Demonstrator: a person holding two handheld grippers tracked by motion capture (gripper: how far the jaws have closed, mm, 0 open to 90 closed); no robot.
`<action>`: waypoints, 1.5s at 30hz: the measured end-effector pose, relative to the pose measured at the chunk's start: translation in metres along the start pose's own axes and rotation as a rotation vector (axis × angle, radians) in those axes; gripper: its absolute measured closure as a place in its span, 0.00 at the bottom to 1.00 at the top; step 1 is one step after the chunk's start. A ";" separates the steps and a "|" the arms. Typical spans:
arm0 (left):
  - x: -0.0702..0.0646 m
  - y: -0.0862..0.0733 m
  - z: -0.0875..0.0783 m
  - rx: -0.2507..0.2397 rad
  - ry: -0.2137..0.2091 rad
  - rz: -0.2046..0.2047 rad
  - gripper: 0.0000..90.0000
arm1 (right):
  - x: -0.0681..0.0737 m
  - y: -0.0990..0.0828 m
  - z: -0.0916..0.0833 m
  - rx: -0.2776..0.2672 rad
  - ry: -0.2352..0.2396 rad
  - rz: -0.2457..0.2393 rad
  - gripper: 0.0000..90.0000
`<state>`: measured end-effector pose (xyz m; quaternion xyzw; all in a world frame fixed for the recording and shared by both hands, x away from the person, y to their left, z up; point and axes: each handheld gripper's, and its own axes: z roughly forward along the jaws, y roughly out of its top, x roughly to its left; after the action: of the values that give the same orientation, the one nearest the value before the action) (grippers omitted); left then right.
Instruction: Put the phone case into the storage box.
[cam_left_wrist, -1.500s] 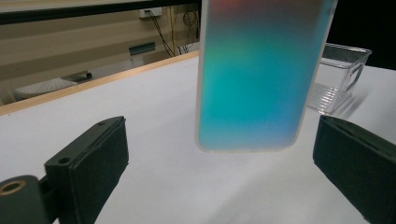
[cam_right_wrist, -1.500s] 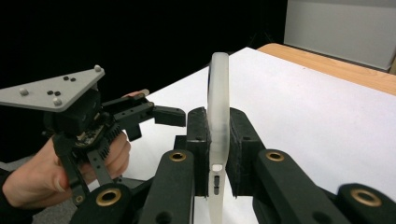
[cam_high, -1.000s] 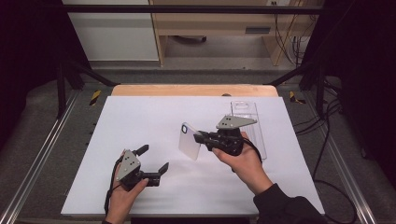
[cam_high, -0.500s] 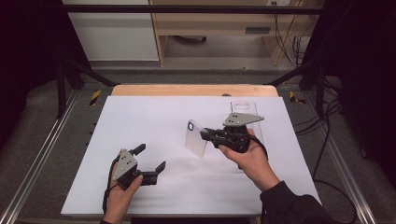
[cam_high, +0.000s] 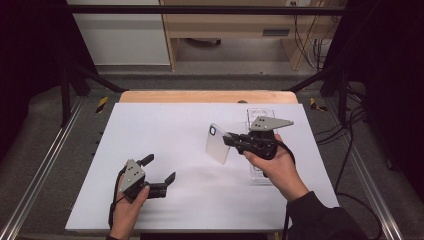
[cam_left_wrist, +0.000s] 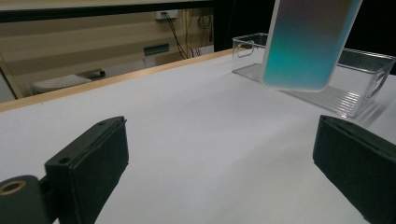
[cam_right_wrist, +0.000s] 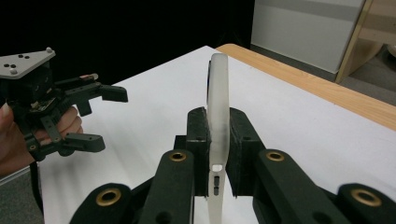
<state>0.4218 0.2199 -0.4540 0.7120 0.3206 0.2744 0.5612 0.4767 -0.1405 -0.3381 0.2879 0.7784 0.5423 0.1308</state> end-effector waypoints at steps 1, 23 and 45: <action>0.000 0.000 0.000 0.000 0.000 0.000 0.04 | -0.001 0.000 -0.001 -0.002 -0.004 0.000 0.90; 0.002 -0.002 0.000 0.014 0.009 0.003 0.04 | -0.025 0.013 -0.032 -0.058 -0.069 0.005 0.90; 0.005 -0.005 -0.006 0.012 0.033 0.004 0.04 | -0.066 0.014 -0.041 -0.056 -0.141 0.003 0.90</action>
<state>0.4197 0.2287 -0.4569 0.7112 0.3302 0.2853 0.5511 0.5127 -0.2082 -0.3171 0.3228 0.7513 0.5426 0.1923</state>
